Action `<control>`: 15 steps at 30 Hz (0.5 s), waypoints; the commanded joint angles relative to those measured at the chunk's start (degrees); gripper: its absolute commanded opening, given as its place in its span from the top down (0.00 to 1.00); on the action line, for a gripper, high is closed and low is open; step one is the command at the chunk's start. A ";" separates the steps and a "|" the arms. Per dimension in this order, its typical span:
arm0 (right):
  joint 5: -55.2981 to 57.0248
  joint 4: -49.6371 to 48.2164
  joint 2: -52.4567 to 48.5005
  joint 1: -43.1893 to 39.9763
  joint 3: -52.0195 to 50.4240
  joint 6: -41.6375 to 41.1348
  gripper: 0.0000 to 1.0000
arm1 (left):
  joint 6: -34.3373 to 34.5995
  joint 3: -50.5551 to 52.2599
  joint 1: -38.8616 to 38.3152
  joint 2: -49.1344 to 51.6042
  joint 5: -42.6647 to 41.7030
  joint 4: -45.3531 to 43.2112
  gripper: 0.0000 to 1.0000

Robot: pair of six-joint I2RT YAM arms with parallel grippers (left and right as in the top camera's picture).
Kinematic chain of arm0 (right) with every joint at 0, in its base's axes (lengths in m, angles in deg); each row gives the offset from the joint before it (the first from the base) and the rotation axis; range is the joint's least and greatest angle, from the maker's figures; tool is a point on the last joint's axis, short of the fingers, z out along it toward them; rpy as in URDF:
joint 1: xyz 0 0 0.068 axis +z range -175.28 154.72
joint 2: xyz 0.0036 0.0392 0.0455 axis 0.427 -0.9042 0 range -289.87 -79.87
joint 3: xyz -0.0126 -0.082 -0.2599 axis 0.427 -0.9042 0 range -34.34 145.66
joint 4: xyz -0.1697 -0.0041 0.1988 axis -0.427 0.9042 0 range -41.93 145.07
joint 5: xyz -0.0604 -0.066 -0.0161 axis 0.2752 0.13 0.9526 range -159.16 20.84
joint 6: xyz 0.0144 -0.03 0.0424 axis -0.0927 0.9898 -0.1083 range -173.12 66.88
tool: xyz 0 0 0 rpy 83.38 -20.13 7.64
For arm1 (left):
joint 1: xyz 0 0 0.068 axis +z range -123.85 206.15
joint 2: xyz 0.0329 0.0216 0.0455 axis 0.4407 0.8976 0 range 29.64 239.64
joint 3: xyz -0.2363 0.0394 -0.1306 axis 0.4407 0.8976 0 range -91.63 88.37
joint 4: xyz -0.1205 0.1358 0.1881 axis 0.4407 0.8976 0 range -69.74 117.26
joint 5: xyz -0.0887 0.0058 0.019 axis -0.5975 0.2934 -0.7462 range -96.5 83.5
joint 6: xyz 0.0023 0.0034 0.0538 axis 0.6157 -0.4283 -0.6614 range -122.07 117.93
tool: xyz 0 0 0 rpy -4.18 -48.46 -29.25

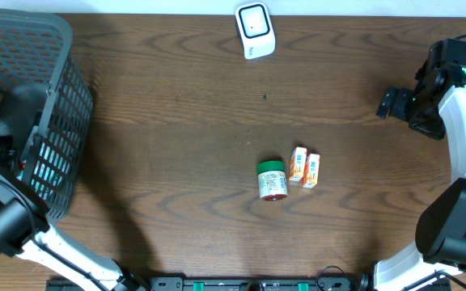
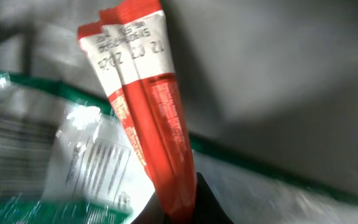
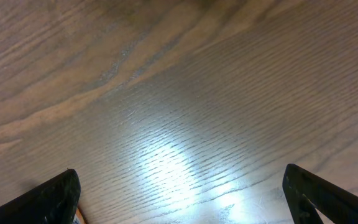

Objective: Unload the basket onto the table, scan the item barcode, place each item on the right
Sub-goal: 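Grasp the red stick packets inside the basket with the left gripper, then carry the red stick packets to the table left of the jar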

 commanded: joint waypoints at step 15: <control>0.52 0.04 0.66 0.02 0.66 0.52 0.01 | -17.55 -1.03 -12.48 -50.36 -17.46 1.46 0.92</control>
